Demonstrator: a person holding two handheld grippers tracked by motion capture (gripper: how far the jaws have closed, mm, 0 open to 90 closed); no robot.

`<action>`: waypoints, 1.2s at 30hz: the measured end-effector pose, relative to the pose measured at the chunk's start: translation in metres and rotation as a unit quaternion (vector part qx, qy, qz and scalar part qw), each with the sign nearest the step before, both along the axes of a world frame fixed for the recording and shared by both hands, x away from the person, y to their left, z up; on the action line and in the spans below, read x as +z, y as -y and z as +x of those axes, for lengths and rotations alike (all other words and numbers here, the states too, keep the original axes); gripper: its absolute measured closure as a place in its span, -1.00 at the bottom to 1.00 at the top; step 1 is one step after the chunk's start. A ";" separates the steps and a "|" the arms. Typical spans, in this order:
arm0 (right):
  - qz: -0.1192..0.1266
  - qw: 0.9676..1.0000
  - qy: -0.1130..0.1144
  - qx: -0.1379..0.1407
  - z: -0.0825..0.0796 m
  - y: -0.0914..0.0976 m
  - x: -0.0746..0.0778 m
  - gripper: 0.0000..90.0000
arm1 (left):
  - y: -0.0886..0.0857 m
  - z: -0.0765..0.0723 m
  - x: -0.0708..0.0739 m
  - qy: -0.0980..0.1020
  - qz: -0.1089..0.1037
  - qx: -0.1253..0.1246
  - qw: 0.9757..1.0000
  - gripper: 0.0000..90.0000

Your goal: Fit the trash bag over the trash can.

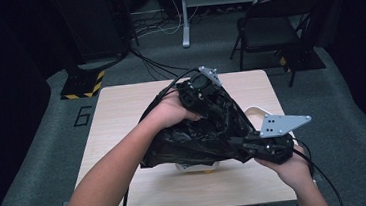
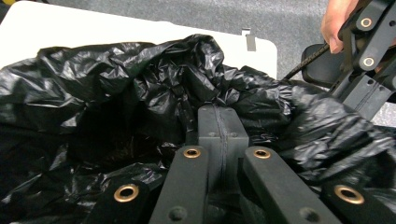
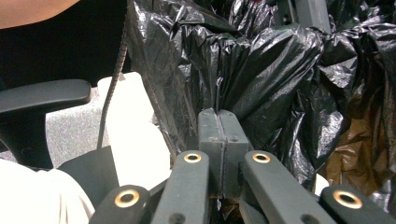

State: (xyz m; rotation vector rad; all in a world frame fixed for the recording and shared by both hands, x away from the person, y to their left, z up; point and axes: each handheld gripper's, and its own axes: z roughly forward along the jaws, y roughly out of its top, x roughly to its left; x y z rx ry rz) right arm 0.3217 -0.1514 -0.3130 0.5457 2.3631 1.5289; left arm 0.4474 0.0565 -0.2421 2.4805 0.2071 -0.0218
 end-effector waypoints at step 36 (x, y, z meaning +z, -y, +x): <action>0.019 0.996 -0.002 -0.083 0.006 0.049 0.004 0.45 | -0.105 -0.003 0.031 0.039 -0.041 0.107 0.993 0.05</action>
